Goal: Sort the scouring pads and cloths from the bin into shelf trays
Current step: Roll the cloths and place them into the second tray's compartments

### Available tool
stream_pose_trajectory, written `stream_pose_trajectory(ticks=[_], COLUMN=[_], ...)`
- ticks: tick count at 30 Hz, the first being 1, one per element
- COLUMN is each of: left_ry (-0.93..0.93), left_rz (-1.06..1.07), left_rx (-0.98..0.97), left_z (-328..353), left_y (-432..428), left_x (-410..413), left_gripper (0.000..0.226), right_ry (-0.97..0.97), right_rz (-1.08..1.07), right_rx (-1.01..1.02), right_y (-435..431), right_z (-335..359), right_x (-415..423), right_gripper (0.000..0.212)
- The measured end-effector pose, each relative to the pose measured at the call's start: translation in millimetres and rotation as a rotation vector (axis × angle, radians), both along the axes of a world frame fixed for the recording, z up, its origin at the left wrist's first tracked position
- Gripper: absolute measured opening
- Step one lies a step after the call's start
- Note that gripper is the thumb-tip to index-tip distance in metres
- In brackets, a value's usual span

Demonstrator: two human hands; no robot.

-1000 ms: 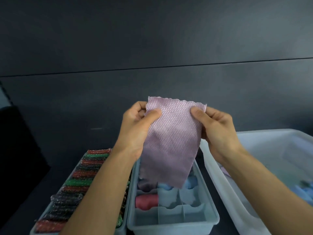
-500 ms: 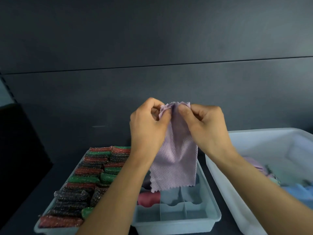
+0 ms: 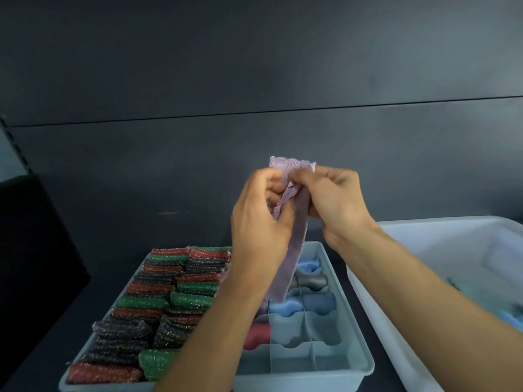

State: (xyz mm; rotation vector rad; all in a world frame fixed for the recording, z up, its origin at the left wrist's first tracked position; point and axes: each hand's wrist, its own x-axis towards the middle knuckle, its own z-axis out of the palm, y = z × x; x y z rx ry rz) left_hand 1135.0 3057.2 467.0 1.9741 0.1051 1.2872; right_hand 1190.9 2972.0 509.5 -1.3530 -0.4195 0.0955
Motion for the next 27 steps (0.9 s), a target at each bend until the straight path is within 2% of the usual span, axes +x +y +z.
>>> stream_pose_trajectory(ticks=[3,7,9,10,11,13,14,16,18,21,23,25,27], left_ry=[0.095,0.644,0.809,0.767,0.665,0.422,0.363,0.354,0.398,0.461,0.53,0.633,0.679], left_rz=[0.158,0.203,0.131,0.102,0.088,-0.024,-0.162,-0.462,-0.61,-0.559,-0.476,-0.39,-0.341], left_rx=[0.1,0.201,0.272,0.234,0.137,-0.137,-0.278,-0.443,-0.492,-0.535,-0.61,-0.689,-0.796], left_z=[-36.7,-98.4,-114.4,-113.8,-108.9,-85.0,-69.1,-43.3,-31.2,-30.2,-32.9,-34.4,-35.7], left_y=[4.0,11.1,15.6,19.1,24.3,31.3,31.9,29.3,24.3,21.2,22.2,24.2,27.7], left_x=[0.3,-7.6,-15.3,-17.5,-17.4,-16.7,-16.1,-10.0,-5.5,-2.5,-0.5,2.8,6.1], left_gripper=[0.023,0.017,0.022,0.025,0.027,0.025,0.024,0.045,0.053,0.039,0.04,0.043,0.045], right_ry=[0.057,0.047,0.043,0.057,0.081,0.153,0.183,0.206,0.203,0.186,0.141,0.01,-0.202], right_rz=[-0.076,-0.072,-0.052,-0.037,-0.02,0.037,0.073,0.176,0.248,0.325,0.372,0.418,0.44], right_rx=[0.067,0.105,0.097,0.102,0.109,0.118,0.11,0.069,0.047,0.043,0.055,0.03,-0.066], right_y=[1.9,-3.2,-5.3,-5.9,-6.1,-7.0,-7.2,-6.8,-5.1,-6.9,-11.2,-16.9,-24.9], right_z=[14.3,32.4,35.9,36.8,37.2,38.5,39.8,38.9,37.3,36.8,33.9,28.4,16.6], right_x=[5.4,14.7,17.9,20.2,24.5,30.4,30.5,33.2,35.5,35.3,34.8,29.5,21.1], right_gripper=[0.027,0.033,0.022,0.012,0.01,0.033,0.045,0.061,0.059,0.04,0.032,0.025,0.018])
